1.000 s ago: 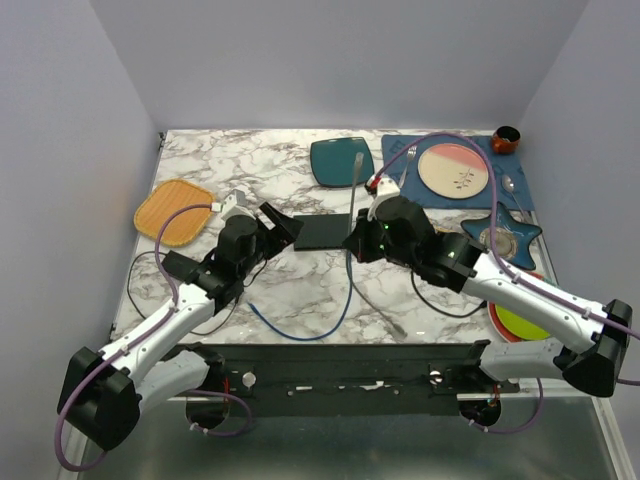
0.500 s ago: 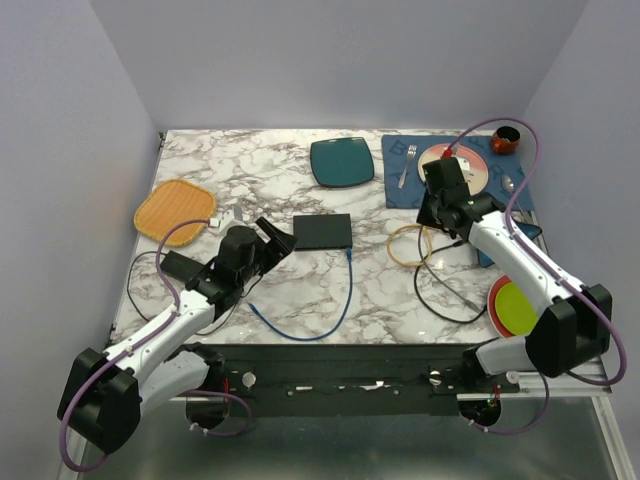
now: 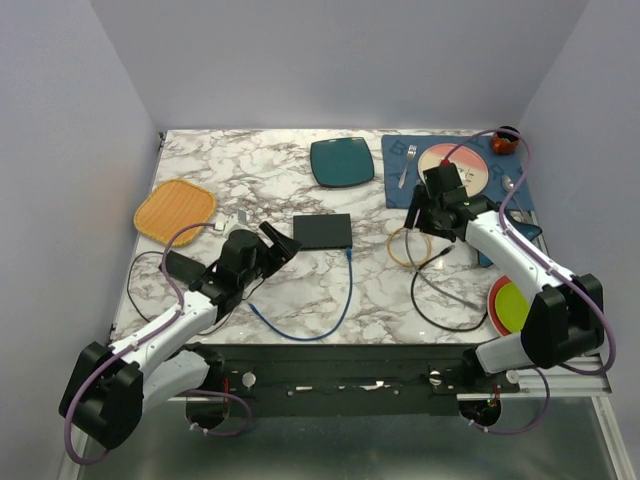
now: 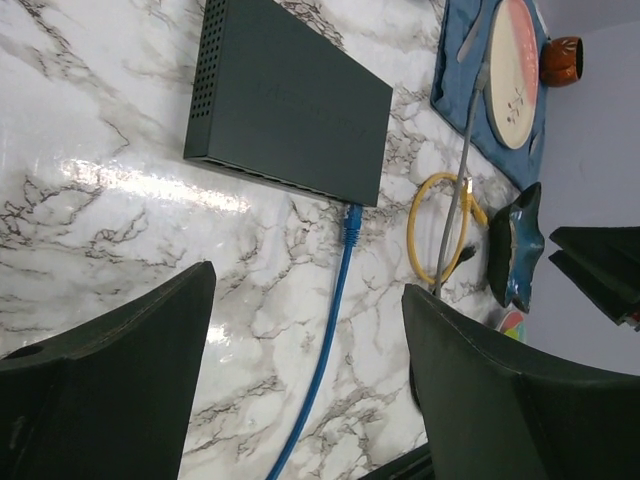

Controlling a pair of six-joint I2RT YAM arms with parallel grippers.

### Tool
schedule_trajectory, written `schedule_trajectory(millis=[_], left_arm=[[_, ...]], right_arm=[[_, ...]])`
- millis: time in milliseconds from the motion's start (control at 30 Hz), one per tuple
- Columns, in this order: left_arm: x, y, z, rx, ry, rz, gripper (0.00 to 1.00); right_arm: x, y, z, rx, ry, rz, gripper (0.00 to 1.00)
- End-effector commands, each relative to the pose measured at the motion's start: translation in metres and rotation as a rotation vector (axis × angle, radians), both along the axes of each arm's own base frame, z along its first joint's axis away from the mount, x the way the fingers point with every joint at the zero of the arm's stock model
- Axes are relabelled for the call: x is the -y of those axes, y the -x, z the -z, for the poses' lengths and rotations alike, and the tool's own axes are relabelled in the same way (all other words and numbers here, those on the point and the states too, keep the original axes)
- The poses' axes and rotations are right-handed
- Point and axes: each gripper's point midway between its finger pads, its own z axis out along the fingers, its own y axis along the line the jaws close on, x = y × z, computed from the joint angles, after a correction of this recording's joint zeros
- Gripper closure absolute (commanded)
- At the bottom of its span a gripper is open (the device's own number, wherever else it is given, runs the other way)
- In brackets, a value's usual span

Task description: Pull the plug from the switch port

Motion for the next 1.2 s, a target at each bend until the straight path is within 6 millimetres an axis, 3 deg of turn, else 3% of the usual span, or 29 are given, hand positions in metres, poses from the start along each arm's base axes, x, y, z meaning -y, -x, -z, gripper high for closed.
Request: schedule_trajectory(millis=[0, 67, 100, 133, 200, 267, 333, 367, 433, 500, 567, 600, 667, 733, 767, 967, 1167], left_arm=[[0.013, -0.006, -0.003, 0.03, 0.062, 0.038, 0.17], [0.021, -0.007, -0.009, 0.055, 0.098, 0.066, 0.19], [0.023, -0.006, -0.002, 0.042, 0.099, 0.073, 0.19], [0.024, -0.007, -0.001, 0.045, 0.102, 0.077, 0.2], [0.029, -0.009, 0.004, 0.042, 0.112, 0.093, 0.22], [0.035, -0.011, -0.001, 0.068, 0.134, 0.107, 0.24], [0.039, -0.013, 0.007, 0.057, 0.135, 0.105, 0.24], [0.041, -0.016, 0.003, 0.075, 0.147, 0.105, 0.25], [0.048, -0.018, 0.013, 0.06, 0.142, 0.105, 0.26], [0.055, -0.021, 0.021, 0.043, 0.149, 0.107, 0.28], [0.06, -0.024, 0.024, 0.035, 0.166, 0.108, 0.33], [0.061, -0.024, 0.034, 0.012, 0.16, 0.108, 0.35], [0.064, -0.024, 0.036, 0.009, 0.173, 0.115, 0.4], [0.064, -0.022, 0.045, -0.014, 0.168, 0.117, 0.43], [0.064, -0.022, 0.048, -0.02, 0.166, 0.119, 0.44], [0.065, -0.022, 0.067, -0.086, 0.117, 0.124, 0.47], [0.072, -0.027, 0.087, -0.161, 0.127, 0.121, 0.48]], right_arm=[[-0.051, -0.02, -0.036, 0.159, -0.144, -0.111, 0.22], [-0.078, -0.017, -0.032, 0.164, -0.221, -0.203, 0.22], [-0.09, -0.026, -0.039, 0.22, -0.259, -0.232, 0.22], [-0.106, -0.024, -0.028, 0.185, -0.303, -0.288, 0.26], [-0.124, -0.034, -0.027, 0.205, -0.335, -0.336, 0.32], [-0.14, -0.039, -0.007, 0.15, -0.362, -0.381, 0.47], [-0.159, -0.045, -0.012, 0.151, -0.426, -0.444, 0.62], [-0.167, -0.048, 0.003, 0.118, -0.436, -0.46, 0.66], [-0.182, -0.056, 0.0, 0.112, -0.473, -0.506, 0.76], [-0.188, -0.064, 0.016, 0.076, -0.475, -0.503, 0.77], [-0.195, -0.078, 0.009, 0.099, -0.475, -0.499, 0.77], [-0.195, -0.082, 0.023, 0.068, -0.464, -0.486, 0.78], [-0.201, -0.098, 0.019, 0.081, -0.458, -0.479, 0.78], [-0.203, -0.106, 0.035, 0.045, -0.44, -0.465, 0.78], [-0.206, -0.112, 0.031, 0.056, -0.442, -0.467, 0.79], [-0.207, -0.117, 0.076, -0.052, -0.41, -0.433, 0.8], [-0.207, -0.109, 0.099, -0.113, -0.415, -0.42, 0.82]])
